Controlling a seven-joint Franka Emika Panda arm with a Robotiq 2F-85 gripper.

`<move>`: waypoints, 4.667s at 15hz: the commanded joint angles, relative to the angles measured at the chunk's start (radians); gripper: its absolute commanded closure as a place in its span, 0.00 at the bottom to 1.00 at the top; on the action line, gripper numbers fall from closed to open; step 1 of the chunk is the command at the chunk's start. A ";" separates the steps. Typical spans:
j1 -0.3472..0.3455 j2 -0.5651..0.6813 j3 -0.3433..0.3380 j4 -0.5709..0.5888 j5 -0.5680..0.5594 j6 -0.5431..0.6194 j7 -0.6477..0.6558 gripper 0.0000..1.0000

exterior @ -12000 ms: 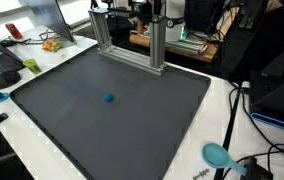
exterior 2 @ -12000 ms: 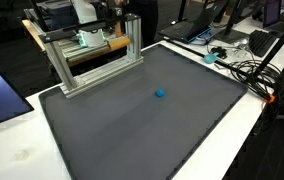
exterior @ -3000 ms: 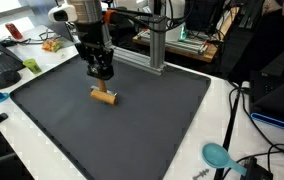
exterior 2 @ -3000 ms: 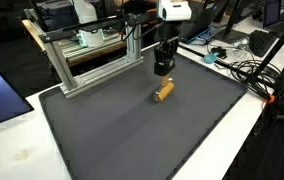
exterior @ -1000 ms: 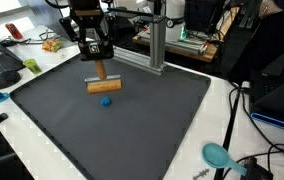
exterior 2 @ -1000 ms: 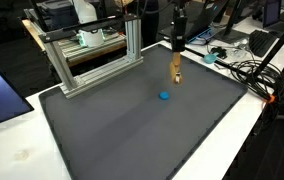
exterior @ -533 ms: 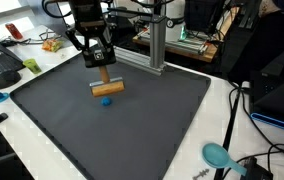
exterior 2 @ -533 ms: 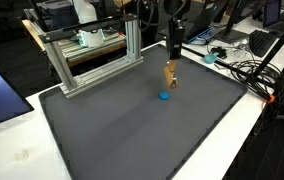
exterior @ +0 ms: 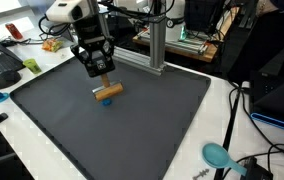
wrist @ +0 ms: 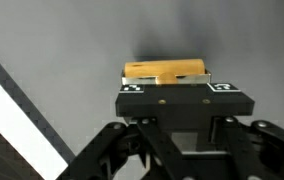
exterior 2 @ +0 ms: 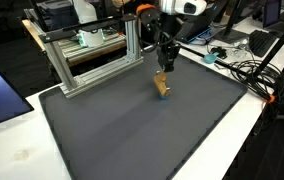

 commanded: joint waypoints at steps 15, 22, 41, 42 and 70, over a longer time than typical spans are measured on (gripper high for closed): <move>0.005 0.080 0.005 0.050 -0.059 0.060 -0.024 0.78; 0.023 0.099 0.005 0.060 -0.087 0.060 -0.015 0.78; 0.039 0.122 0.015 0.067 -0.098 0.072 -0.010 0.78; 0.040 0.123 0.016 0.067 -0.098 0.072 -0.011 0.78; 0.040 0.127 -0.024 0.075 -0.149 0.059 0.014 0.78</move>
